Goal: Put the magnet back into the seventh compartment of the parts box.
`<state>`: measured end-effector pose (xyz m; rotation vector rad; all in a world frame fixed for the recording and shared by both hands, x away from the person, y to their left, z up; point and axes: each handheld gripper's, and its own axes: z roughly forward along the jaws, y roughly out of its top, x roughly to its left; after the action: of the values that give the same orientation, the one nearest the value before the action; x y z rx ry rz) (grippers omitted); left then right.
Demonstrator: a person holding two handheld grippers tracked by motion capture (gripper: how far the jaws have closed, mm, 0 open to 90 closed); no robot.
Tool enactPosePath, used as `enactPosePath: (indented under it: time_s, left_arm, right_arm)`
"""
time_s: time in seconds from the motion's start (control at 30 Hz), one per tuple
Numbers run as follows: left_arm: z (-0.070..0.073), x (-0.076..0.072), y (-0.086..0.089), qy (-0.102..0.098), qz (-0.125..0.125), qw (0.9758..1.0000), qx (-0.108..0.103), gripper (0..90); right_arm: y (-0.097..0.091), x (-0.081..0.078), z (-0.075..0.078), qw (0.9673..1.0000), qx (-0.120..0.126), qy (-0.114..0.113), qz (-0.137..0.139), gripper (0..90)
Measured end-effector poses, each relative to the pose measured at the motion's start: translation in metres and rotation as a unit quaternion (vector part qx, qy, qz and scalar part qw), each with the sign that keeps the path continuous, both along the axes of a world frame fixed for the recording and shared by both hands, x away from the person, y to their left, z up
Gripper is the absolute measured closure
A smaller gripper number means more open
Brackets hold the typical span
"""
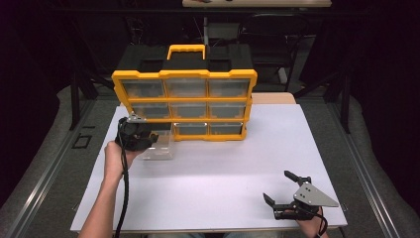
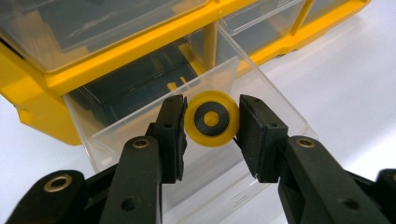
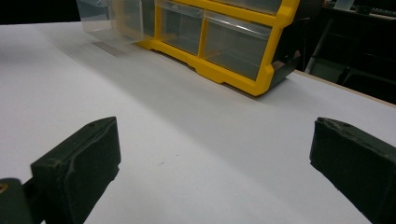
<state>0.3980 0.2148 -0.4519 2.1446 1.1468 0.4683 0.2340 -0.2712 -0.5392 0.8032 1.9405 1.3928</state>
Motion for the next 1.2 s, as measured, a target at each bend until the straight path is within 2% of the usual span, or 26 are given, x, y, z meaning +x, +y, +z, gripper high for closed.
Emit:
enactPosePath:
  time_s: [0.53, 0.73, 0.9, 1.2]
  left_arm:
    - [-0.008, 0.003, -0.002, 0.006, 0.001, 1.0000, 0.001, 62.3]
    - [-0.011, 0.004, -0.002, 0.010, -0.003, 0.9999, 0.011, 62.3]
    - [-0.012, 0.005, -0.002, 0.011, -0.004, 0.9999, 0.011, 62.2]
    - [-0.015, 0.007, -0.002, 0.007, -0.001, 0.9998, 0.018, 62.2]
  right_arm:
    - [0.000, 0.000, 0.000, 1.0000, -0.001, 0.002, 0.000, 1.4]
    - [-0.001, 0.000, 0.000, 1.0000, 0.000, 0.002, 0.000, 1.4]
    - [-0.001, 0.000, 0.000, 1.0000, 0.002, 0.005, 0.000, 1.4]
    - [-0.001, 0.001, -0.001, 1.0000, 0.001, 0.007, 0.002, 1.4]
